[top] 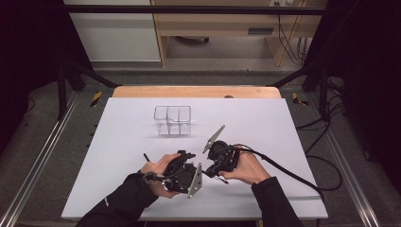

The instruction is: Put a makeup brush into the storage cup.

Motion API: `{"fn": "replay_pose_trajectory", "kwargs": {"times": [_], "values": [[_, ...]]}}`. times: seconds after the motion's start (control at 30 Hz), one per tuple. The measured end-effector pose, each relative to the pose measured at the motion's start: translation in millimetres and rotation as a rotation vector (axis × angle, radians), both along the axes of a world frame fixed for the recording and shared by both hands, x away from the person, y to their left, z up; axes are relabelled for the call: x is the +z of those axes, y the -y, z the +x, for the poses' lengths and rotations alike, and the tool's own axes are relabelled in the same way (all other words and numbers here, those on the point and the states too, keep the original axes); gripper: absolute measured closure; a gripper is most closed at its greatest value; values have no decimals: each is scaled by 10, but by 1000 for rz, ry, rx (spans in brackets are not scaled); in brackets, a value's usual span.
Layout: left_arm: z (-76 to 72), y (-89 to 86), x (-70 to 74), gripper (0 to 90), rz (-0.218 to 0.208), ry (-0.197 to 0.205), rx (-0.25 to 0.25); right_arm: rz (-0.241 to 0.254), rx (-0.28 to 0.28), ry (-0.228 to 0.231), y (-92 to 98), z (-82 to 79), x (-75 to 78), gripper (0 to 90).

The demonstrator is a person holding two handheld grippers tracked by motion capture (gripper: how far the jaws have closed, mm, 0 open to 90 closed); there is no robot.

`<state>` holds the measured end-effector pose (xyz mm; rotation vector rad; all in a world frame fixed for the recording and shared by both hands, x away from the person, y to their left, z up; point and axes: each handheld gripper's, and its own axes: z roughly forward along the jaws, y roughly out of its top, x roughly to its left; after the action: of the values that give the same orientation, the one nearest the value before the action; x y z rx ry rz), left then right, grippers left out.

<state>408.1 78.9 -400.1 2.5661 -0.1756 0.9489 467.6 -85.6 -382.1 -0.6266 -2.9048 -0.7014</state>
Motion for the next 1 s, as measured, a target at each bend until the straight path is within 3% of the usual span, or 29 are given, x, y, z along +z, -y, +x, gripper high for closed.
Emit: {"fn": "replay_pose_trajectory", "kwargs": {"times": [0.23,0.73,1.0], "values": [[-31,6,-28,422,24,28,-38,0,6,-10,-4,-3,-4,842],[-74,80,-101,592,109,73,-94,-5,20,-25,-13,-29,-9,842],[-93,80,-115,694,131,86,-113,-8,27,-33,-24,-33,-22,842]]}}
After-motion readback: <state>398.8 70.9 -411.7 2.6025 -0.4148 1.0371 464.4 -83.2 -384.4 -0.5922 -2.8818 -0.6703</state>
